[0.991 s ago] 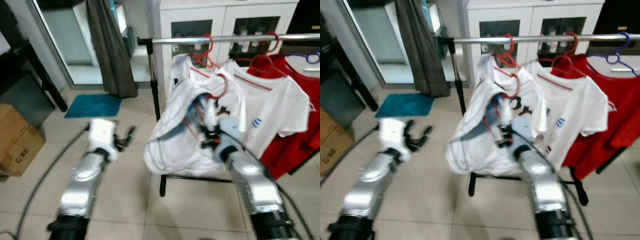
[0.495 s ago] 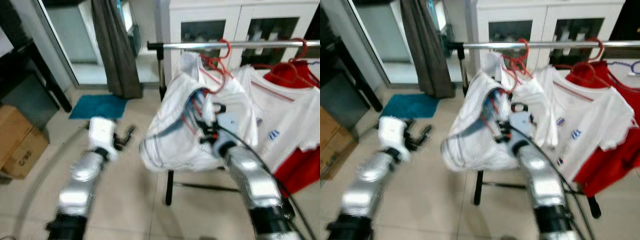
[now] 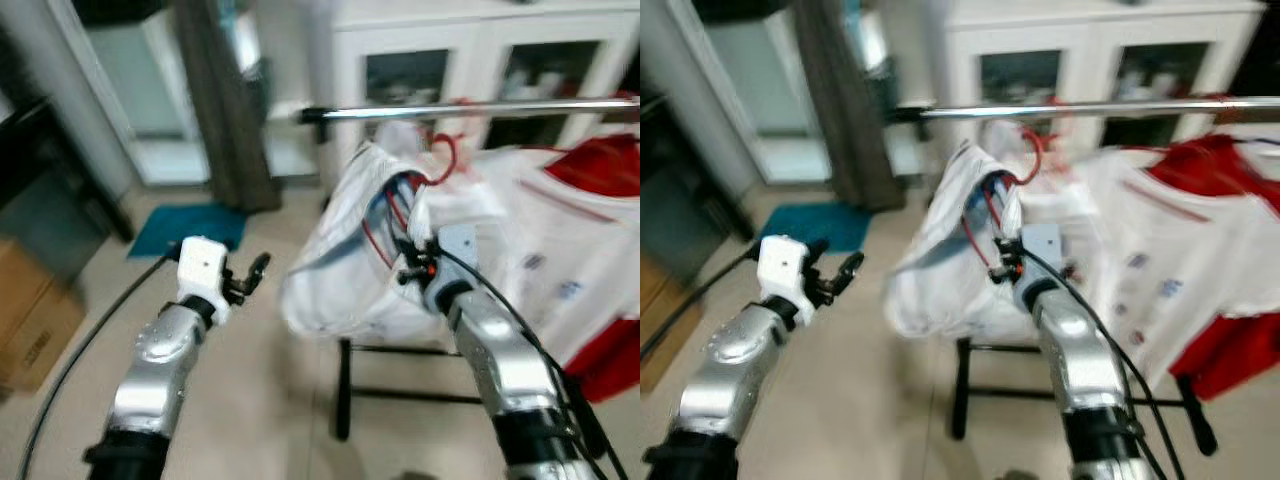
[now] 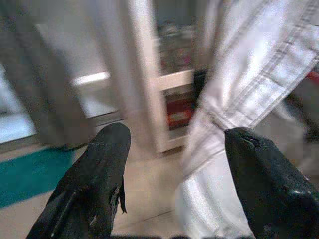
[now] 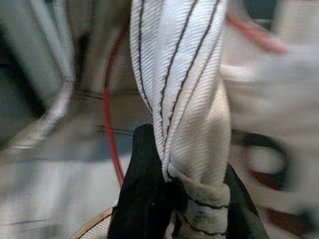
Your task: Hang hanger
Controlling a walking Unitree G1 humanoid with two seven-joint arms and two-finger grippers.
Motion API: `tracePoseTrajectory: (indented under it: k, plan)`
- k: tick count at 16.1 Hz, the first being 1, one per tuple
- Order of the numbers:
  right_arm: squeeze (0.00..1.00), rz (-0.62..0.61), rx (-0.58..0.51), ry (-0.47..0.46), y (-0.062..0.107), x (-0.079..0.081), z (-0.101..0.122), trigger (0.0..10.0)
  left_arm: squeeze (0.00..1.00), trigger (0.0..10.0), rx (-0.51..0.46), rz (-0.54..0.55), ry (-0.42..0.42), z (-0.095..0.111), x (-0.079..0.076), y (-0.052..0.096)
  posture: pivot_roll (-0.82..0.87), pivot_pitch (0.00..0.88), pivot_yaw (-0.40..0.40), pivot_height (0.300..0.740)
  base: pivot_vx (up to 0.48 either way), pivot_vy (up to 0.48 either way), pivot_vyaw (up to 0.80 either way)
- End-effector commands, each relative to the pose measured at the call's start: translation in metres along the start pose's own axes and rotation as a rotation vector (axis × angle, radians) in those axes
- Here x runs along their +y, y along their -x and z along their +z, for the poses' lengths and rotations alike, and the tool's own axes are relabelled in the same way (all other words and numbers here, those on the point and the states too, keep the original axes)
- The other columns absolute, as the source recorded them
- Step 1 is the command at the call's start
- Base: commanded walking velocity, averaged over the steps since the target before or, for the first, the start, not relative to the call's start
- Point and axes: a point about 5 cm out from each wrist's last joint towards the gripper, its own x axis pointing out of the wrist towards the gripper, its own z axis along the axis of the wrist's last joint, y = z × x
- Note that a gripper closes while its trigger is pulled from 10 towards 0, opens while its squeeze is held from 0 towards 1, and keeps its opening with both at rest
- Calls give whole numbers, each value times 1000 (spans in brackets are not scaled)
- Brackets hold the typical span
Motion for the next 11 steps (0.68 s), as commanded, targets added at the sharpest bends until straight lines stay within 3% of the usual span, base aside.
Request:
tracePoseTrajectory:
  k: [1, 3, 6, 11]
  plan:
    - [0, -19, -102, -9, 3, -2, 21, 10000, 0, 10000, 2, -16, -21, 1, 3, 4, -60, 0, 94, 740, 405, 0, 0]
    - [0, 4, -115, -12, 12, 1, 19, 10000, 0, 10000, 9, -63, -4, -2, -4, 9, -57, 0, 95, 740, 171, 0, 0]
    - [0, 77, -162, 55, 27, 4, 16, 10000, 0, 10000, -26, -132, -5, 0, -11, 18, -53, 0, 101, 740, 0, 0, 0]
    - [0, -8, -196, 79, 29, -8, 22, 10000, 0, 10000, -28, -157, -18, 2, -14, 18, -48, 0, 102, 740, 0, 0, 0]
